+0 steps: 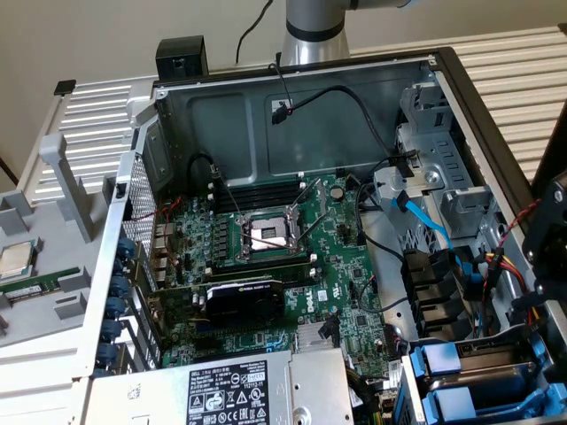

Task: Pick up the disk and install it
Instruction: 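Insert the first disk wire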

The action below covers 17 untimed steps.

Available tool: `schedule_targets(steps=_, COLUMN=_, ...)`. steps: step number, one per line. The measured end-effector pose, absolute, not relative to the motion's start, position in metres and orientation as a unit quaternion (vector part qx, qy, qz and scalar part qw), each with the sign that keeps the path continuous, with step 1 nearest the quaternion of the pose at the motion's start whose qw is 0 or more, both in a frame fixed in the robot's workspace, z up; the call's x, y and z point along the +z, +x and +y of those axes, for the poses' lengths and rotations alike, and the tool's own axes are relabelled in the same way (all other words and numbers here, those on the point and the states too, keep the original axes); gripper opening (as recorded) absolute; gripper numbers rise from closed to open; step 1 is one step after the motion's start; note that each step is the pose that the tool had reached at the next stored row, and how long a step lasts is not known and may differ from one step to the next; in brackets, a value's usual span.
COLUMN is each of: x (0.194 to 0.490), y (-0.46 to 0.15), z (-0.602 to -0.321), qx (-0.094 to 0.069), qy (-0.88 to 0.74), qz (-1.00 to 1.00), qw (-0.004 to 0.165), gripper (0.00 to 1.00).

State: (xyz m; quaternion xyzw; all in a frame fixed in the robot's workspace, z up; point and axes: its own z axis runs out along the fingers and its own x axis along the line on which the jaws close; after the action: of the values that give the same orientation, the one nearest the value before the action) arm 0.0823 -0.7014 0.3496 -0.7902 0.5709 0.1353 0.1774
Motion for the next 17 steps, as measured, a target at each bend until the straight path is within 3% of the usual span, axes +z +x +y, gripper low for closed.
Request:
schedule_targets(steps=8, x=0.3437, y=0.0833, z=-0.7030, qx=0.145, qy=-0.788, qz=0.568, qw=0.187, gripper=0.49)
schedule_targets(steps=12, x=0.3425, y=0.0835, z=-0.7038, qx=0.161, qy=-0.784, qz=0.565, qw=0.197, gripper=0.49)
schedule_targets(steps=17, x=0.3417, y=0.0848, z=-0.7094, qx=0.175, qy=-0.781, qz=0.566, qw=0.197, gripper=0.49)
